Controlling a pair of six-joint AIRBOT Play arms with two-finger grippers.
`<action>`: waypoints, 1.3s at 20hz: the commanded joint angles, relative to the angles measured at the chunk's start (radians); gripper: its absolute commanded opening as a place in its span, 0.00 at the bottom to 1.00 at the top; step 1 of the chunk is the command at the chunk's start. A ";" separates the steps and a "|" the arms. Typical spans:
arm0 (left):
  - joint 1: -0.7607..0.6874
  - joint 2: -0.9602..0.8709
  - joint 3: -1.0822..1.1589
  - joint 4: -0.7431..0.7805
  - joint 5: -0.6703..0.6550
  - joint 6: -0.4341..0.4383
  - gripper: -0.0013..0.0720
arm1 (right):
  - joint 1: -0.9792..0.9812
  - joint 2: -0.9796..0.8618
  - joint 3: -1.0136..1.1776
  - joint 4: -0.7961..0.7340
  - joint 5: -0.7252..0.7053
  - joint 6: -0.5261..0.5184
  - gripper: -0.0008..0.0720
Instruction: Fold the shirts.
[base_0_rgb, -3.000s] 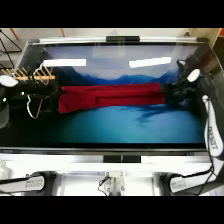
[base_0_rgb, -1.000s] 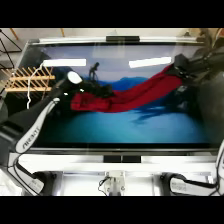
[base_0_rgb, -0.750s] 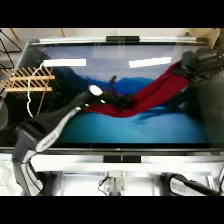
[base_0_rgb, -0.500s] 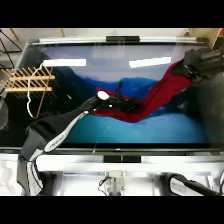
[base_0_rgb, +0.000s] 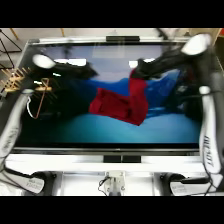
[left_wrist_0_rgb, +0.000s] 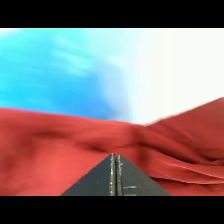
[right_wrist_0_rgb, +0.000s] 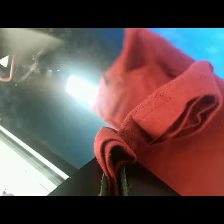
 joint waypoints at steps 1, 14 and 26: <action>0.262 0.193 0.001 0.296 -0.191 -0.097 0.06 | 0.155 -0.147 0.001 0.044 -0.194 -0.004 0.13; 0.357 0.348 -0.014 0.306 -0.282 -0.058 0.06 | 0.021 -0.185 0.003 -0.380 0.058 0.048 0.90; 0.311 0.348 -0.019 0.306 -0.307 -0.059 0.06 | -0.203 -0.208 -0.439 -0.051 -0.044 -0.071 0.91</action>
